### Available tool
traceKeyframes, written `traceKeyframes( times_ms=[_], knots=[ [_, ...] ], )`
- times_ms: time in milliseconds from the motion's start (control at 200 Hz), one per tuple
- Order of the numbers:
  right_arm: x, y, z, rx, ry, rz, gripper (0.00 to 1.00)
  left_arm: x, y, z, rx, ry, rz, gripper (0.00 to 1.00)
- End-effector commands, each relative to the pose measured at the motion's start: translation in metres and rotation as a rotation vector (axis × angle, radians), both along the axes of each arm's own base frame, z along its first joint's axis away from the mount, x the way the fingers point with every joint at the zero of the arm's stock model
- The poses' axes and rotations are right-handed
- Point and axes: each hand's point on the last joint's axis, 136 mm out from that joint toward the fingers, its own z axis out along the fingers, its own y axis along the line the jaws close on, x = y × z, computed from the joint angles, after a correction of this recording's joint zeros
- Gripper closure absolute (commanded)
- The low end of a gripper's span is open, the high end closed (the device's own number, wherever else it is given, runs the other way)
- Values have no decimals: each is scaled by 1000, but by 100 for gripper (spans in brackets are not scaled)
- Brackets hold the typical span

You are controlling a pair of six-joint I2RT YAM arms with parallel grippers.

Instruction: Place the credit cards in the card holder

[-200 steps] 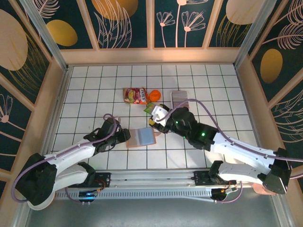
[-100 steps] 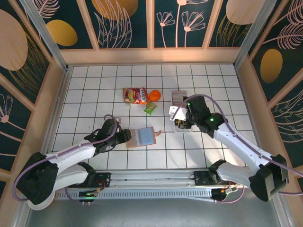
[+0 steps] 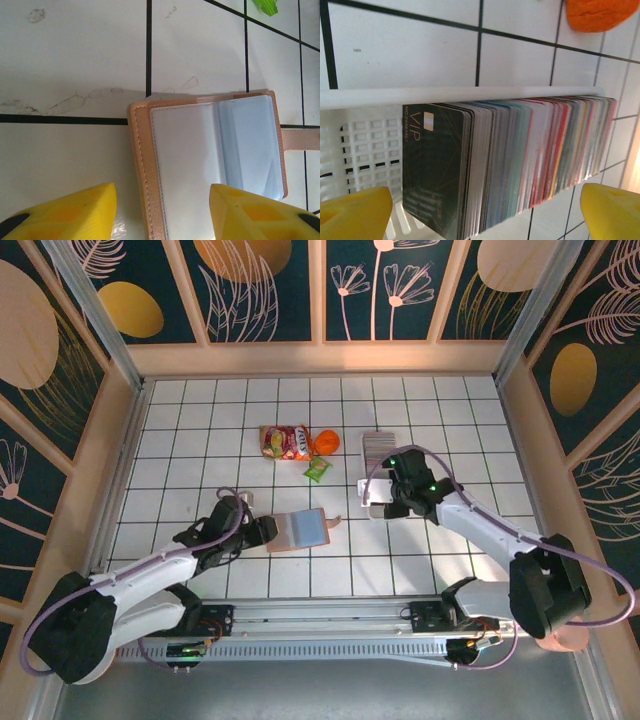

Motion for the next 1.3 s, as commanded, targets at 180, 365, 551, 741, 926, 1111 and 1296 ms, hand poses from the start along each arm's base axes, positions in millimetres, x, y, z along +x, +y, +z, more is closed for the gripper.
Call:
traceKeyframes(
  times_ms=[180,365,551,741,926,1111,1296],
  knots=[
    [26,9,2,-28,-29,40,4,-2,4,0,2,-9,10,49],
    [28,10,-7,-49,-12,45,11,-3,4,-4,1,-5,8,49],
    [27,12,-10,-48,15,50,13,-1,-1,-4,1,2,-9,50],
    [31,12,-11,-54,11,45,15,0,-4,-4,-2,8,-22,52],
    [33,10,-11,-59,11,33,27,-1,-2,-7,6,8,-19,53],
    [32,9,-6,-56,14,27,34,-2,-2,-10,11,18,-24,56],
    [31,6,-1,-59,4,24,44,-3,-3,-10,6,23,-28,57]
  ],
)
